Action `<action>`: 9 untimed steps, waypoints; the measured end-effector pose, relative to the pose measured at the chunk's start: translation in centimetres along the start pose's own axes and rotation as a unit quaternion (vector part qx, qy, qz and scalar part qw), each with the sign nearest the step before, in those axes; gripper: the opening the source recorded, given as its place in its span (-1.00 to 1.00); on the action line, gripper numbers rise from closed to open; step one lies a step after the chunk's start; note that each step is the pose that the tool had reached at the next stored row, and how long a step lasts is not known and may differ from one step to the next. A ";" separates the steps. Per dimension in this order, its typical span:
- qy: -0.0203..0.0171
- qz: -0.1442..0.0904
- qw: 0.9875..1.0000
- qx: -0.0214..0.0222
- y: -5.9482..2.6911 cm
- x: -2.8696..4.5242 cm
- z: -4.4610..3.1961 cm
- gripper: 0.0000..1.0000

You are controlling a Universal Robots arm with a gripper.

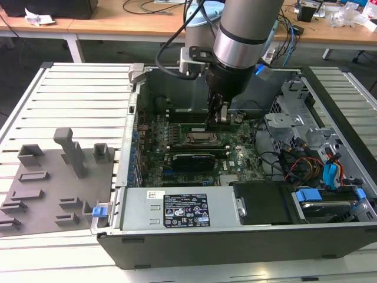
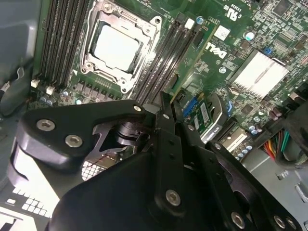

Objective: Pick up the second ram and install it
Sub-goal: 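Insert the second ram into the second slot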

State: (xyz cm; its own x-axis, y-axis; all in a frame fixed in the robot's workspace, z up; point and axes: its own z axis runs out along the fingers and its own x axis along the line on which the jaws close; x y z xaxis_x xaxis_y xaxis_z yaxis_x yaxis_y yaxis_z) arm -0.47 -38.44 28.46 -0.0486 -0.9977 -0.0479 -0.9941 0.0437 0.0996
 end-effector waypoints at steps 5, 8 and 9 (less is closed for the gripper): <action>0.000 0.000 1.000 0.000 -0.02 0.01 0.32 -0.73; 0.000 0.000 1.000 0.000 0.00 0.04 0.70 -0.73; 0.000 0.000 1.000 0.000 -0.01 0.04 0.82 -0.73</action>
State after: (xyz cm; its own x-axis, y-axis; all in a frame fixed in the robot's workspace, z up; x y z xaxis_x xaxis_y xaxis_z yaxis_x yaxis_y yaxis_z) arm -0.54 -38.44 27.64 -0.0486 -0.9977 -0.0478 -0.9941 0.0437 0.0996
